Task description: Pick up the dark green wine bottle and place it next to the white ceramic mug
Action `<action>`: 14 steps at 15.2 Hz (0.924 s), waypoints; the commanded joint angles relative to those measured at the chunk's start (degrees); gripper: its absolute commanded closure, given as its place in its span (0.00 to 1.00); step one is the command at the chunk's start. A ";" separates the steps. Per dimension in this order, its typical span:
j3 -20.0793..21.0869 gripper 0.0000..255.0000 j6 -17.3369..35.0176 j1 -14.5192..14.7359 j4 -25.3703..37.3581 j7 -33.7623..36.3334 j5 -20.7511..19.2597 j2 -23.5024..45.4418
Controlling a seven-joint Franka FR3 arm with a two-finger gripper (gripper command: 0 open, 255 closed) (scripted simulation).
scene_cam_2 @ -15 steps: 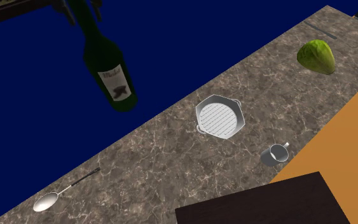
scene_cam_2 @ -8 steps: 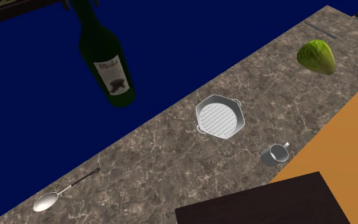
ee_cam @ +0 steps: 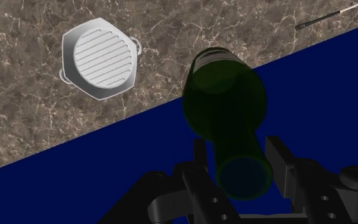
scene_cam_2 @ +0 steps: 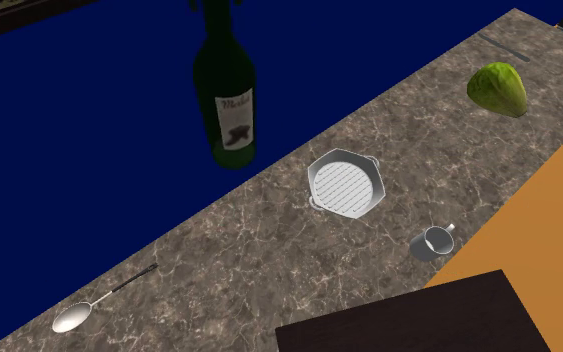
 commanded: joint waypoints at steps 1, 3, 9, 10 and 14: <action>-0.94 1.00 0.88 -1.92 -3.94 -2.79 1.28 -3.25; -2.07 1.00 1.59 -3.61 -7.47 -5.58 2.37 -6.14; -6.13 1.00 2.72 -7.88 -15.70 -14.07 4.56 -13.19; -6.86 1.00 2.80 -8.52 -16.77 -15.48 4.78 -14.14; -9.96 1.00 2.93 -10.95 -20.31 -21.11 5.30 -17.33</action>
